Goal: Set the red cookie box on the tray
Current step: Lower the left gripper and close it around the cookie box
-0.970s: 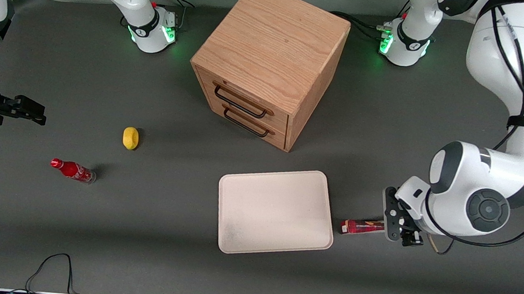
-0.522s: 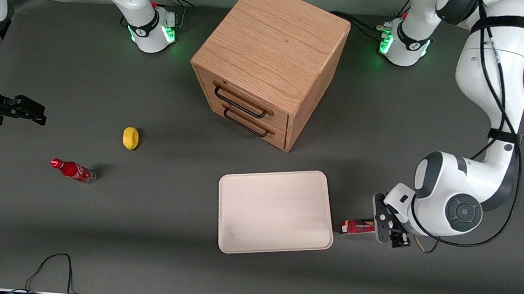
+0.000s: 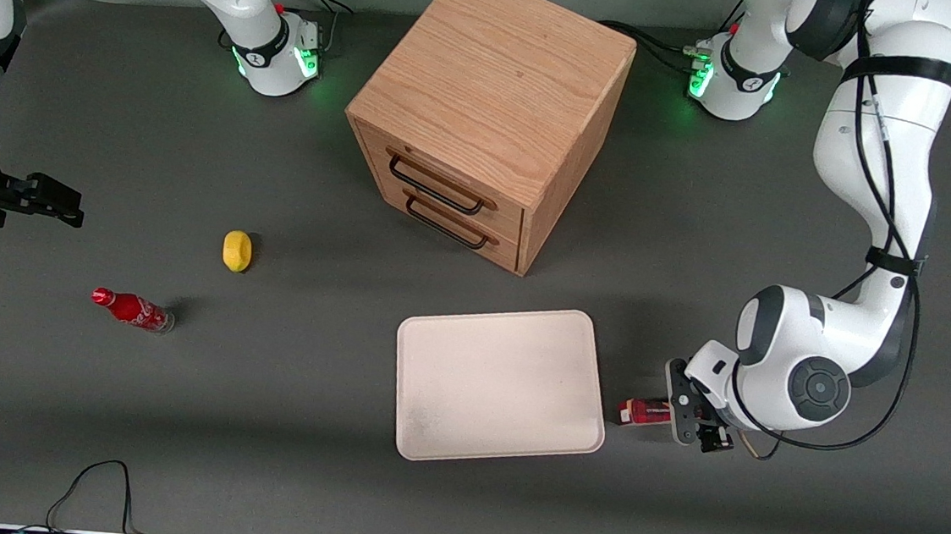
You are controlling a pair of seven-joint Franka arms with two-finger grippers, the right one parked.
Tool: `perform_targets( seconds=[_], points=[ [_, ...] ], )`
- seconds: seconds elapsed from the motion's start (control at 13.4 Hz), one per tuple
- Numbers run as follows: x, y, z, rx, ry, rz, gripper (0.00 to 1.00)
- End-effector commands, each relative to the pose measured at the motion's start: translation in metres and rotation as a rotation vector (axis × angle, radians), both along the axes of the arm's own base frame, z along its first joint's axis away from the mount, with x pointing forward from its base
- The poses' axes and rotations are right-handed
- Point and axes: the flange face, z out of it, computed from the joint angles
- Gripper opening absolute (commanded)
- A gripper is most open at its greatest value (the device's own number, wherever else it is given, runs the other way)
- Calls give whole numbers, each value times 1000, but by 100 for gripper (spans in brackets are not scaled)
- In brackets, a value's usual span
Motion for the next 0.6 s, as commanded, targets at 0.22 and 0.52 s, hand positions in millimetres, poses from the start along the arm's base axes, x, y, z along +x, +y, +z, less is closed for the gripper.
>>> perform_targets(
  seconds=[0.22, 0.52],
  points=[
    [-1, -1, -8, 23, -15, 26, 100],
    [0, 0, -7, 41, -27, 12, 0]
  ],
)
